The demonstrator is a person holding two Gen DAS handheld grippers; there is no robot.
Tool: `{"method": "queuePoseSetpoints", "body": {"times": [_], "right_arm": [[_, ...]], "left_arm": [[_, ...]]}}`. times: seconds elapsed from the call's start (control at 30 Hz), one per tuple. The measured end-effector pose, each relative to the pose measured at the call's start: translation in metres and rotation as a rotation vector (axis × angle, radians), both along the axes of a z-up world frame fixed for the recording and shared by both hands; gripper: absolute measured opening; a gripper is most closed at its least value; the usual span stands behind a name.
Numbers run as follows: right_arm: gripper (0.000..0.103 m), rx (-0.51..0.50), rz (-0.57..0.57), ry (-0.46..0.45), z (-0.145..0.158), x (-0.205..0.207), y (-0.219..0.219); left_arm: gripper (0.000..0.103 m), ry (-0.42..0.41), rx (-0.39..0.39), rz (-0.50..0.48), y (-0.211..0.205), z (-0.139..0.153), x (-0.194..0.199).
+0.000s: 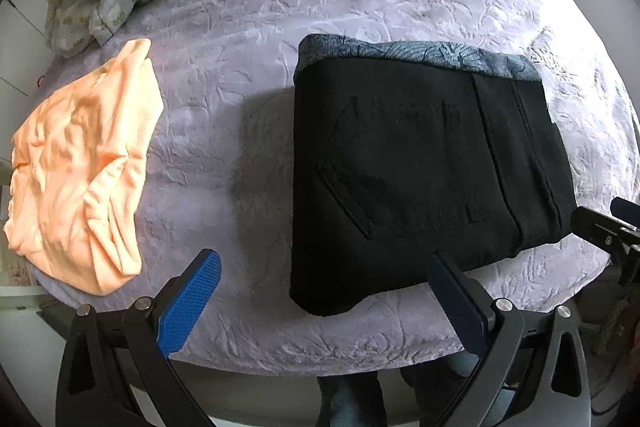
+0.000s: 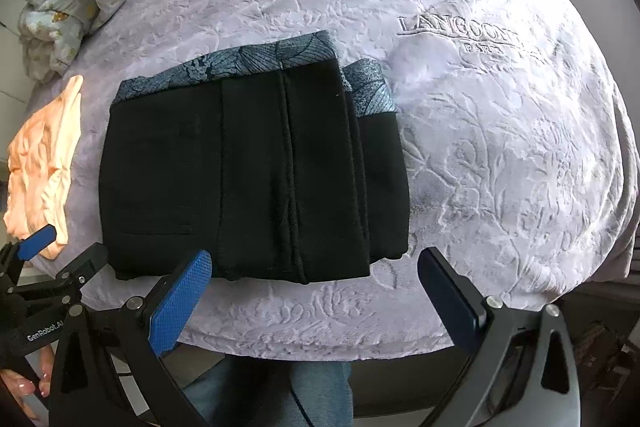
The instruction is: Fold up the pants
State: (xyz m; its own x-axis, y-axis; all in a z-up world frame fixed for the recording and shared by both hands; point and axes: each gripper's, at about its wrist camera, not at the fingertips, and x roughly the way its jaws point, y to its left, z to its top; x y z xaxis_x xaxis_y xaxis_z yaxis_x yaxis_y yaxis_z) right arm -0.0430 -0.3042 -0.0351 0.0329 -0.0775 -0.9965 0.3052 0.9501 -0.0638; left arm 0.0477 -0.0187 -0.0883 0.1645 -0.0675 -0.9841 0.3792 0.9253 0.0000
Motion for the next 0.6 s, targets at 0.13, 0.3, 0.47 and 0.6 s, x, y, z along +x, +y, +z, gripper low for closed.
{"method": "queuePoseSetpoints", "body": {"times": [0.13,0.3,0.47,0.6], "right_arm": [[0.103,0.010,0.022,0.022,-0.004,0.000,-0.002],[0.103,0.015,0.055,0.038,-0.004,0.001,-0.009],[0.103,0.008,0.079,0.048,-0.003,0.004,-0.013],[0.103,0.010,0.097,0.048,-0.004,0.008,-0.015]], "left_arm": [[0.103,0.002,0.020,0.016,-0.009,0.000,-0.003],[0.103,0.002,0.033,0.029,-0.020,0.006,-0.011],[0.103,0.008,0.065,0.049,-0.023,0.010,-0.015],[0.103,0.006,0.074,0.062,-0.024,0.012,-0.015]]}}
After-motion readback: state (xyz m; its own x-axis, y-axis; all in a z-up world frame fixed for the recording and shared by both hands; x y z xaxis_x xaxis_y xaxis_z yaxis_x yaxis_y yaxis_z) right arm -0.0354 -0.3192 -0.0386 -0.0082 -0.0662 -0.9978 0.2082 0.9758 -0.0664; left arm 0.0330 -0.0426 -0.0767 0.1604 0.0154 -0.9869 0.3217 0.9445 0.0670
